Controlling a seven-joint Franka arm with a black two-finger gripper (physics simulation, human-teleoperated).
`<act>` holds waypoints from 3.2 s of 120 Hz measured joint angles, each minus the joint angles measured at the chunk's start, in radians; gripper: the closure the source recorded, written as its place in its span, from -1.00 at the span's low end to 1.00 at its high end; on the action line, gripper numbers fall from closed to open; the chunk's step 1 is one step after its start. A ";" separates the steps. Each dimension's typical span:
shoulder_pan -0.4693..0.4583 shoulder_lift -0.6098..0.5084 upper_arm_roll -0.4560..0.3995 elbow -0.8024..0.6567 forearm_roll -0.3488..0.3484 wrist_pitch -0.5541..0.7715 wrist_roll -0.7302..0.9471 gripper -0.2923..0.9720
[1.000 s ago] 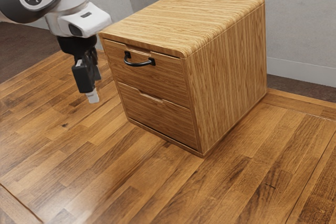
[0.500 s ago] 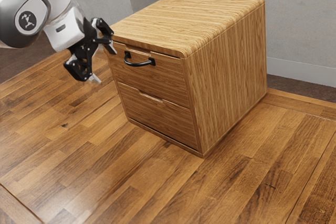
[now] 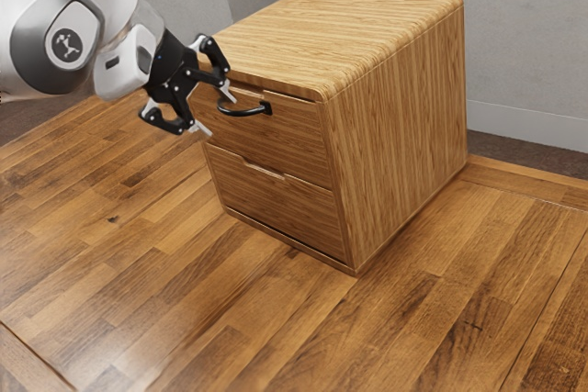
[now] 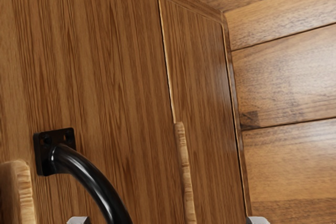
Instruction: Pull the drawer handle with one arm to open the drawer
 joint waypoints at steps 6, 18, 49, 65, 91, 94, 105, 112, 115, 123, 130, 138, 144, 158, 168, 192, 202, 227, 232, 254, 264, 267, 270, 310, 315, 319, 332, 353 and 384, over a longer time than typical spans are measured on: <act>0.002 0.003 0.000 0.000 -0.016 0.011 0.021 0.07; 0.005 0.013 0.000 0.001 -0.037 0.031 0.058 0.14; 0.011 0.053 0.000 0.002 -0.065 0.067 0.130 0.19; 0.003 0.041 0.010 -0.010 -0.075 0.078 0.155 0.34; 0.005 -0.028 0.035 -0.104 -0.079 0.091 0.176 0.50; 0.006 -0.042 0.035 -0.117 -0.078 0.094 0.177 0.52; 0.002 -0.086 0.036 -0.169 -0.077 0.106 0.183 0.55; 0.003 -0.112 0.036 -0.198 -0.078 0.115 0.187 0.55; 0.004 -0.124 0.036 -0.212 -0.078 0.119 0.188 0.55; 0.000 -0.165 0.036 -0.247 -0.077 0.126 0.193 0.58; -0.005 -0.201 0.036 -0.279 -0.079 0.130 0.195 0.59; -0.002 -0.237 0.038 -0.316 -0.085 0.135 0.198 0.59; 0.000 -0.254 0.039 -0.334 -0.092 0.138 0.200 0.58; -0.009 -0.292 0.057 -0.371 -0.091 0.142 0.204 0.59; -0.012 -0.329 0.063 -0.402 -0.077 0.136 0.201 0.62; -0.006 -0.396 0.065 -0.452 -0.082 0.135 0.200 0.60; -0.010 -0.415 0.076 -0.468 -0.087 0.137 0.198 0.60; -0.017 -0.468 0.097 -0.508 -0.082 0.131 0.182 0.57; -0.016 -0.478 0.105 -0.516 -0.073 0.128 0.176 0.58; -0.016 -0.493 0.112 -0.533 -0.057 0.131 0.171 0.54; -0.027 -0.494 0.112 -0.533 -0.012 0.130 0.159 0.51; -0.028 -0.495 0.112 -0.534 -0.003 0.129 0.155 0.51; -0.028 -0.496 0.112 -0.534 0.005 0.128 0.152 0.51; -0.025 -0.558 0.113 -0.562 0.042 0.070 0.116 0.47; -0.024 -0.569 0.113 -0.568 0.043 0.060 0.113 0.47; -0.023 -0.577 0.114 -0.571 0.043 0.051 0.111 0.47; -0.022 -0.610 0.117 -0.590 0.045 0.022 0.104 0.46; -0.022 -0.640 0.121 -0.602 0.062 -0.019 0.093 0.46; -0.019 -0.655 0.130 -0.599 0.087 -0.063 0.078 0.43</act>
